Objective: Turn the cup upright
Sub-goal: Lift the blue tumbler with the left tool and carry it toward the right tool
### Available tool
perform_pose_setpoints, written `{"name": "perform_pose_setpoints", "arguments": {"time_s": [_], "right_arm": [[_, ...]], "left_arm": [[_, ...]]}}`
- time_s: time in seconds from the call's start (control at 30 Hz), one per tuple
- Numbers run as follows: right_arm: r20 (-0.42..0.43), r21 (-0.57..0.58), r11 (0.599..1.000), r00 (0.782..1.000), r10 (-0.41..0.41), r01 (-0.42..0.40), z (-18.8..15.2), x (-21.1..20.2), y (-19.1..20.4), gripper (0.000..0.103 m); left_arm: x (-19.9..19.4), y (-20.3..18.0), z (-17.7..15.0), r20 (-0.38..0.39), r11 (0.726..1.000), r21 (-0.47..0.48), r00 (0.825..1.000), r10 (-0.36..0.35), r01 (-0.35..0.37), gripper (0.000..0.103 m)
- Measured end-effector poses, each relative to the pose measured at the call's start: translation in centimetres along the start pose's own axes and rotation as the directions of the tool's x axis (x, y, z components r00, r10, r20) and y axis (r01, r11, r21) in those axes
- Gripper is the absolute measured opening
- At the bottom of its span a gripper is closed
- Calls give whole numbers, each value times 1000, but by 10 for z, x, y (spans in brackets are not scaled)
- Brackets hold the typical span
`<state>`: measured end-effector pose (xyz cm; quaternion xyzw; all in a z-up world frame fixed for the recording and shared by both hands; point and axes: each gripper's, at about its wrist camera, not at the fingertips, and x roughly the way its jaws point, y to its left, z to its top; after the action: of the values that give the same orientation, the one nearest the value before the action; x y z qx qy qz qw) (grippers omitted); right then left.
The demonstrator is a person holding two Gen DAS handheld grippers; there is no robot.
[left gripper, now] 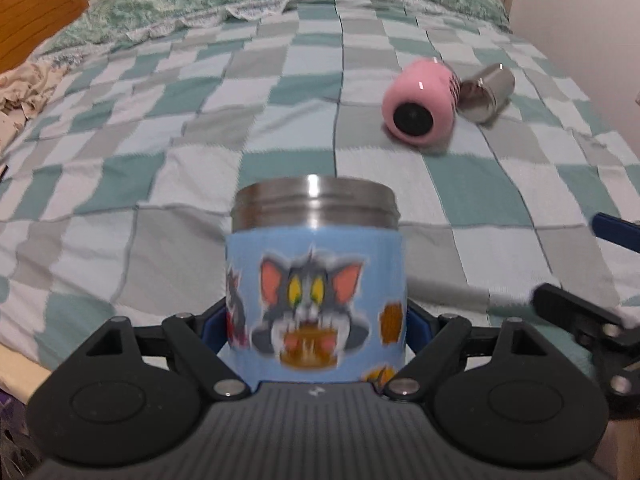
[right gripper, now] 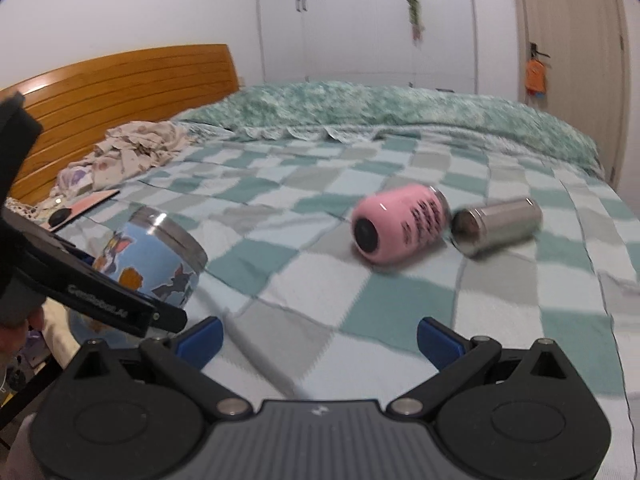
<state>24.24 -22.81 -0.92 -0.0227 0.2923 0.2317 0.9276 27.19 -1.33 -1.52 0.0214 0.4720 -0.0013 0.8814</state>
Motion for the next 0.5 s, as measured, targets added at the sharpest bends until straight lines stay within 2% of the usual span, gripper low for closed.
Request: {"name": "perform_pose_setpoints", "arguments": {"time_s": [0.07,0.13,0.2,0.4,0.5], "right_arm": [[-8,13,1000,1000,-10,10,-8,-7,-6,103],[-15,21,1000,1000,-22,23,-15,-14,-11,103],[-21,29,999,999,-35,35,-19,-19,-16,103],[-28,48,998,998,-51,52,-22,-26,-22,103],[-30,52,997,998,-53,55,-21,-25,-20,103]], "left_arm": [[12,-5,-5,-21,1000,-5,1000,6,-6,85],[14,-9,-6,13,1000,6,1000,23,-23,84],[18,-8,-3,-3,1000,-21,1000,16,-16,84],[27,-7,0,-3,1000,-22,1000,17,-17,86],[23,-5,1,23,1000,-25,1000,14,-13,100]]}}
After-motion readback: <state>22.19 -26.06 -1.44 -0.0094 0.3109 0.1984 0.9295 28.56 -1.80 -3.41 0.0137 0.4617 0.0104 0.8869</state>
